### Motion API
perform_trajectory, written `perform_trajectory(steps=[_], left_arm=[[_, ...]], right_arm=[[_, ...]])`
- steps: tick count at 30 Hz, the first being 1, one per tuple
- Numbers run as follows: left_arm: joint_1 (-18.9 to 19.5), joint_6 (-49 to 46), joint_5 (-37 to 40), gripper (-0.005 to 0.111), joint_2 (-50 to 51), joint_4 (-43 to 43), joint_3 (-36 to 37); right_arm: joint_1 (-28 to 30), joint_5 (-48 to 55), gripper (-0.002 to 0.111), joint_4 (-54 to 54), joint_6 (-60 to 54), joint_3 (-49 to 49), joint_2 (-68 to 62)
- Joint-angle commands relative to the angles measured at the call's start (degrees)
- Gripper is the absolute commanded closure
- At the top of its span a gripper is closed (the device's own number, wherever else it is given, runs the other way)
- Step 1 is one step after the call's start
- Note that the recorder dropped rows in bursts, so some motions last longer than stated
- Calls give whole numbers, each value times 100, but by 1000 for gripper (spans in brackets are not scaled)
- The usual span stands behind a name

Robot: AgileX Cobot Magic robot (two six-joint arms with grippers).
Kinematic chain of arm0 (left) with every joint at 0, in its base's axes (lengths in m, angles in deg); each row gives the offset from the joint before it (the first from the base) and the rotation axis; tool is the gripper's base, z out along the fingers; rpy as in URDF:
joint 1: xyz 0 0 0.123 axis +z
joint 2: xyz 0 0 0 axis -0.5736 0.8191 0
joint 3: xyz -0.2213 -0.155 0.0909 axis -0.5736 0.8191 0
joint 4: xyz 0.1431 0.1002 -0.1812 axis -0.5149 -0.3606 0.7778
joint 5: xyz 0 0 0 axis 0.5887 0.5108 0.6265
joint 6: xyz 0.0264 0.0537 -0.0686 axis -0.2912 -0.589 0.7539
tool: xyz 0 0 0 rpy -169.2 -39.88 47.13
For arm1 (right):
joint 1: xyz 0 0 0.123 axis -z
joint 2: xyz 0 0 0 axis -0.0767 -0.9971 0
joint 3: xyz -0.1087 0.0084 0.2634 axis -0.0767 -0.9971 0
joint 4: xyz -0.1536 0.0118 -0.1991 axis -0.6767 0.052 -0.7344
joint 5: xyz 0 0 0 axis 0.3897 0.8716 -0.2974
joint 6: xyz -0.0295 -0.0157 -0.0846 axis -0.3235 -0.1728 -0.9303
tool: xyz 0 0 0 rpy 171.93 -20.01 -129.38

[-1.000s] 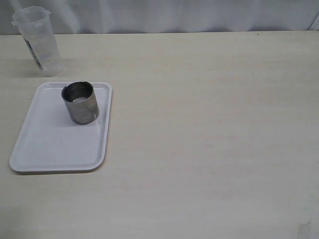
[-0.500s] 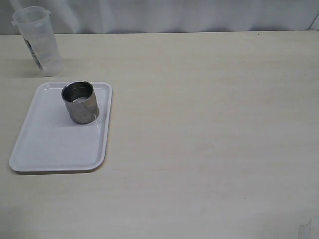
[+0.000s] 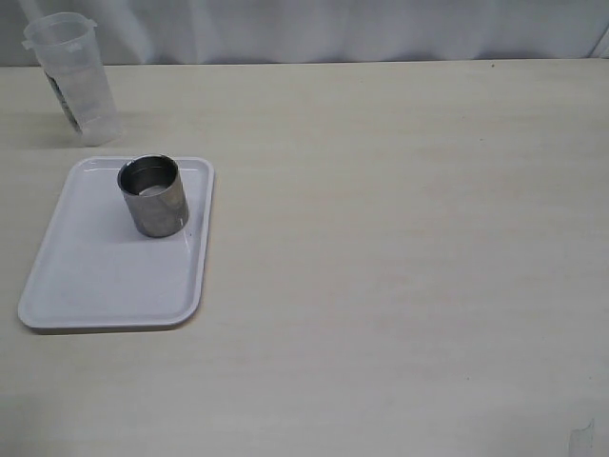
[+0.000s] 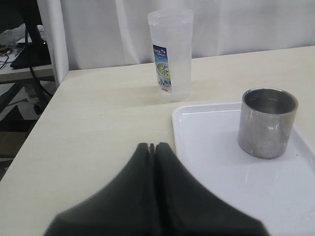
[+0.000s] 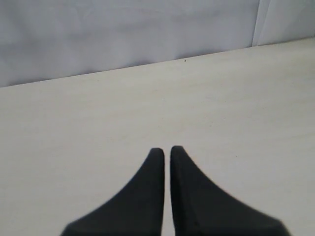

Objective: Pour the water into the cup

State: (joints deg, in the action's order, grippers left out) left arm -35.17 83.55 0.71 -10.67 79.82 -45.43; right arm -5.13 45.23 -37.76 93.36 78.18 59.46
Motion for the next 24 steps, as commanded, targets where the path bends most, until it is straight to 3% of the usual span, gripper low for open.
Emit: perform_trajectory(steps=[1,12,24], left_arm=[[-42,8,-72,107,-14,14,19],[-42,8,-72,107,-14,14,19],[-42,8,-61,107,-14,14,19]], right_arm=[[50,21,104,13,-367,-16,26],[50,21,104,13,-1036,-16,26],[50,54,104,40,-1041,-16,26]])
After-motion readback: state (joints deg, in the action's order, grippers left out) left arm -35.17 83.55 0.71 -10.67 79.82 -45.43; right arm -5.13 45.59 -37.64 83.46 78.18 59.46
